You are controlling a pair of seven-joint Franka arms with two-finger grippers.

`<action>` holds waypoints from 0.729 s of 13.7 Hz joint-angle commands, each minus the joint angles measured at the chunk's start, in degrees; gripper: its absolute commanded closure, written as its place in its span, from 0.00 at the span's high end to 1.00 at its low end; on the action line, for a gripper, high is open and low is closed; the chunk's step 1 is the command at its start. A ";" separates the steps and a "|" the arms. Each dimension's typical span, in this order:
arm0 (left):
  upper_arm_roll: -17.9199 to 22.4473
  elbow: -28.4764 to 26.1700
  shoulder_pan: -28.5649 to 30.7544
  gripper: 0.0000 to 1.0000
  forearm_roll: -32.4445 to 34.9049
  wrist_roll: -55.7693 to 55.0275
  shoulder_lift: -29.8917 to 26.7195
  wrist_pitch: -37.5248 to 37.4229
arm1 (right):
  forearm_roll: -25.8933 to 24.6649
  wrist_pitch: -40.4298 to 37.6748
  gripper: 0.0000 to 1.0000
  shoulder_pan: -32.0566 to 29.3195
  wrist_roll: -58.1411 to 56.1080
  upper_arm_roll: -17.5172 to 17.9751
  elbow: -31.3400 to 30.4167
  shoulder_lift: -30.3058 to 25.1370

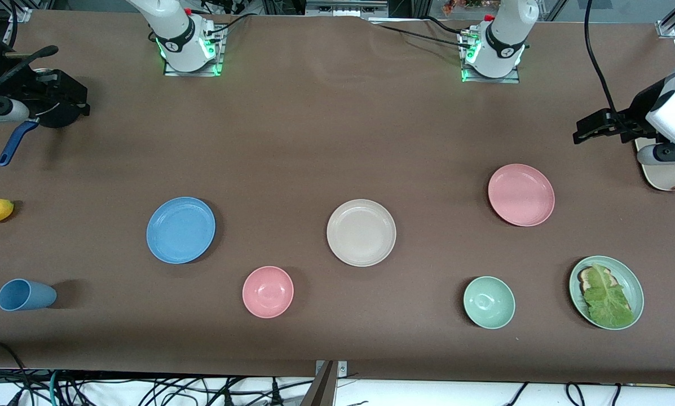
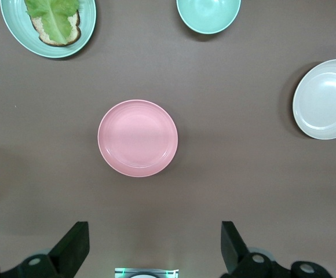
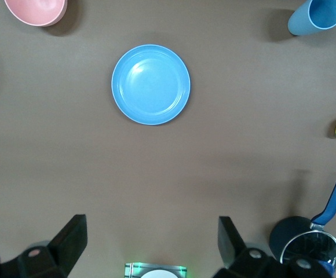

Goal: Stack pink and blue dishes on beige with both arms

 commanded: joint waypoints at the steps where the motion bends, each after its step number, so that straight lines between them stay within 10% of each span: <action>1: -0.11 0.61 0.24 1.00 -0.99 0.72 -0.51 -0.21 | 0.81 -1.12 1.00 0.03 1.64 0.35 0.64 -0.47; 10: -0.29 0.79 0.24 1.00 -0.90 0.72 -0.60 -0.30 | 1.00 -1.12 1.00 0.38 1.65 0.26 1.07 -0.13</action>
